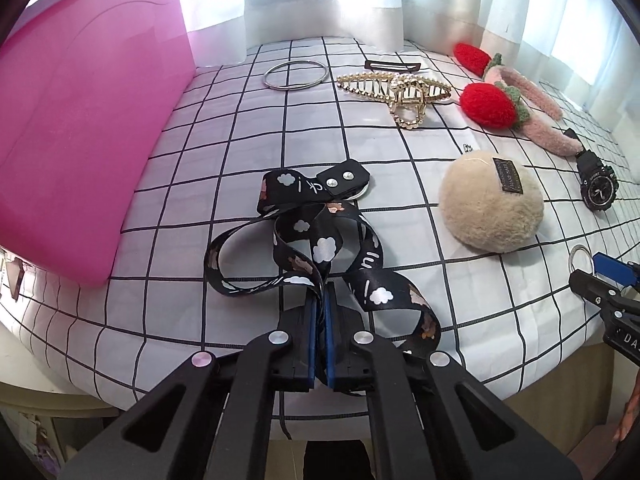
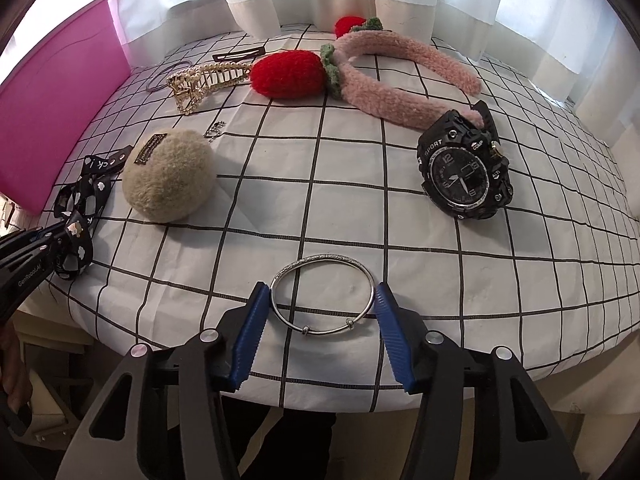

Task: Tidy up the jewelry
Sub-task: 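Lift and carry the lanyard and bangle over the pink tub with both tools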

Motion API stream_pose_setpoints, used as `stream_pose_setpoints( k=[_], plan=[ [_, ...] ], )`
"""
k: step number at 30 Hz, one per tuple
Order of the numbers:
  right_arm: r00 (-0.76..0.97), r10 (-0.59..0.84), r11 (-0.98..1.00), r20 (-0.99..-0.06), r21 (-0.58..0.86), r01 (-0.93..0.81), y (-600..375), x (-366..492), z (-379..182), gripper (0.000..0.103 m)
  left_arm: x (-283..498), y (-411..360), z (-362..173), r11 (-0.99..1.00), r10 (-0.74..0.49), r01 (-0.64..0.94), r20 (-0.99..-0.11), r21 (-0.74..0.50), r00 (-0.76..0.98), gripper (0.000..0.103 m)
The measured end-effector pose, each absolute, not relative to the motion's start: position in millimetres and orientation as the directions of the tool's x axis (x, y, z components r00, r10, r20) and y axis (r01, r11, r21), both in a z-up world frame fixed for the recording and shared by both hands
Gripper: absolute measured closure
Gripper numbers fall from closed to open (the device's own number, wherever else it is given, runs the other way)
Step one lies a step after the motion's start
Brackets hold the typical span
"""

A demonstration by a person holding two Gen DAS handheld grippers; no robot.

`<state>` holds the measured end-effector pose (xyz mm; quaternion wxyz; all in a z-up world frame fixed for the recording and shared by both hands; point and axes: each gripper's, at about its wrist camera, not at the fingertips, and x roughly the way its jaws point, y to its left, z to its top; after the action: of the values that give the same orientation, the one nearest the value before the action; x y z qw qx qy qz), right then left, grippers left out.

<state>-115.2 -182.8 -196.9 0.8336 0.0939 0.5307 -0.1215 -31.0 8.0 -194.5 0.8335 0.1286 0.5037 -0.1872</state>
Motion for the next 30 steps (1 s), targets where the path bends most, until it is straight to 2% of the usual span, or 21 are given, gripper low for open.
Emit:
stream_pose_setpoints(
  k=[15, 30],
  plan=[
    [0.463, -0.071, 0.954, -0.884, 0.075, 0.289, -183, -113, -169, 0.05, -36, 17, -134, 0.888, -0.325, 0.448, -0.828, -0.101, 0.456, 0.1],
    [0.617, -0.03, 0.979, -0.786, 0.102, 0.178, -164, -80, -77, 0.05, -11, 29, -15, 0.881, -0.433, 0.434, -0.689, -0.187, 0.582, 0.1]
  ],
)
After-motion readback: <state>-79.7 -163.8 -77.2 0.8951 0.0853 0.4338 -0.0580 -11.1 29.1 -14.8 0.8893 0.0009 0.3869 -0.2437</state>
